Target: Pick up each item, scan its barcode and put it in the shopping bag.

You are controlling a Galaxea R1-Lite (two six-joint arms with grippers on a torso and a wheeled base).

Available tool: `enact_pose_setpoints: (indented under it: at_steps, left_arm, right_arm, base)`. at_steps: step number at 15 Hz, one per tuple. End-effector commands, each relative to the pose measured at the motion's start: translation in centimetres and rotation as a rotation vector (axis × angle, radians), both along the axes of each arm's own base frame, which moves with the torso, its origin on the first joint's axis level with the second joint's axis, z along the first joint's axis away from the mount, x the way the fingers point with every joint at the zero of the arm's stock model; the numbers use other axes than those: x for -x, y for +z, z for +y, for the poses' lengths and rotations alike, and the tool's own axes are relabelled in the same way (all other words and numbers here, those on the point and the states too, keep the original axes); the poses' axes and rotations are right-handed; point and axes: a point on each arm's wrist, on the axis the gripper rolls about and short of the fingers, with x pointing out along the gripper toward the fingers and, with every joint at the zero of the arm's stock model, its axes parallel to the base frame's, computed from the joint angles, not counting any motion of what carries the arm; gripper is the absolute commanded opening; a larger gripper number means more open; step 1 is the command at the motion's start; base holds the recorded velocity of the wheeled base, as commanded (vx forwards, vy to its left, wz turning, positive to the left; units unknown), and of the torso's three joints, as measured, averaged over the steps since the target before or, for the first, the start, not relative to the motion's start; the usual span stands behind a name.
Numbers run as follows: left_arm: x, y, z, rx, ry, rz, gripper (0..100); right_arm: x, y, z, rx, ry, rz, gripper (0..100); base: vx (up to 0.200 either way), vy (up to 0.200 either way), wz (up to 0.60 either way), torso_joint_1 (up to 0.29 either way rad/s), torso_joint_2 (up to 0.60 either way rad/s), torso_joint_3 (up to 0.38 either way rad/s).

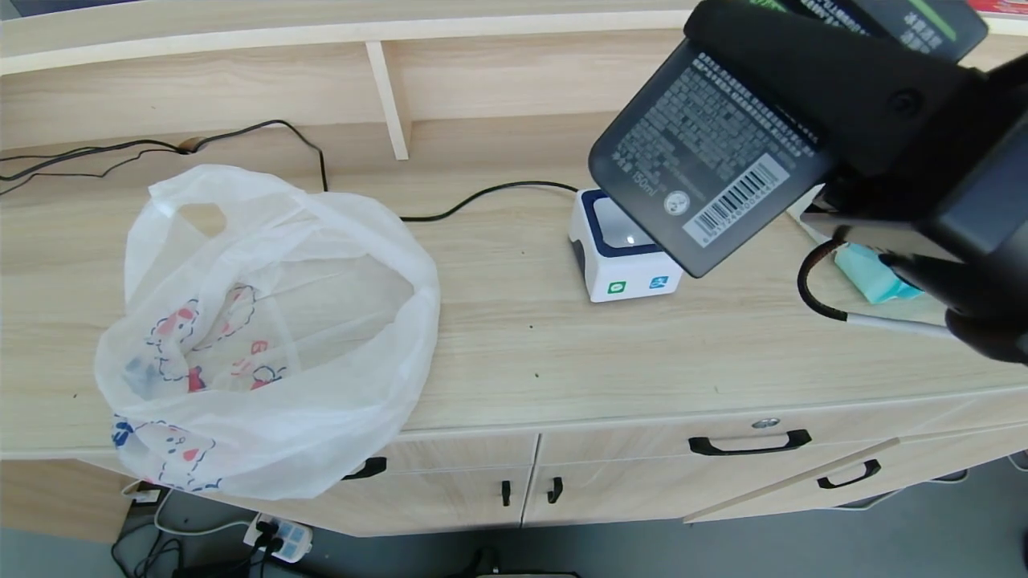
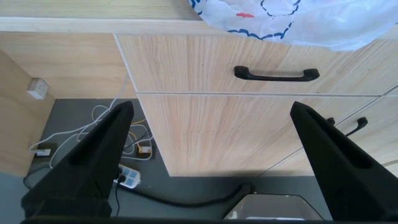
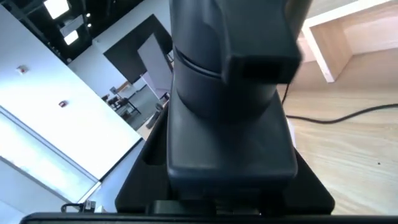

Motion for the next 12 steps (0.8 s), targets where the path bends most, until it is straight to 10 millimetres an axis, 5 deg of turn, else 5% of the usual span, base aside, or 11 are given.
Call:
enact_pose_setpoints:
  at_steps: [1, 5, 12]
  left_arm:
    - [0.0, 0.0, 0.0, 0.002, 0.0, 0.0, 100]
    - [0.0, 0.0, 0.0, 0.003, 0.0, 0.003, 100]
    - [0.0, 0.0, 0.0, 0.002, 0.0, 0.004, 100]
  right_arm:
    - [0.7, -0.4, 0.3, 0.009, 0.034, 0.008, 0]
    - [4.4, -0.7, -0.7, -0.004, 0.15, 0.005, 0]
    - [4.6, -0.4, -0.9, -0.022, 0.14, 0.014, 0]
  base:
    - [0.0, 0.0, 0.0, 0.0, 0.0, 0.0]
    - [0.0, 0.0, 0.0, 0.0, 0.0, 0.0]
    - [0.0, 0.0, 0.0, 0.0, 0.0, 0.0]
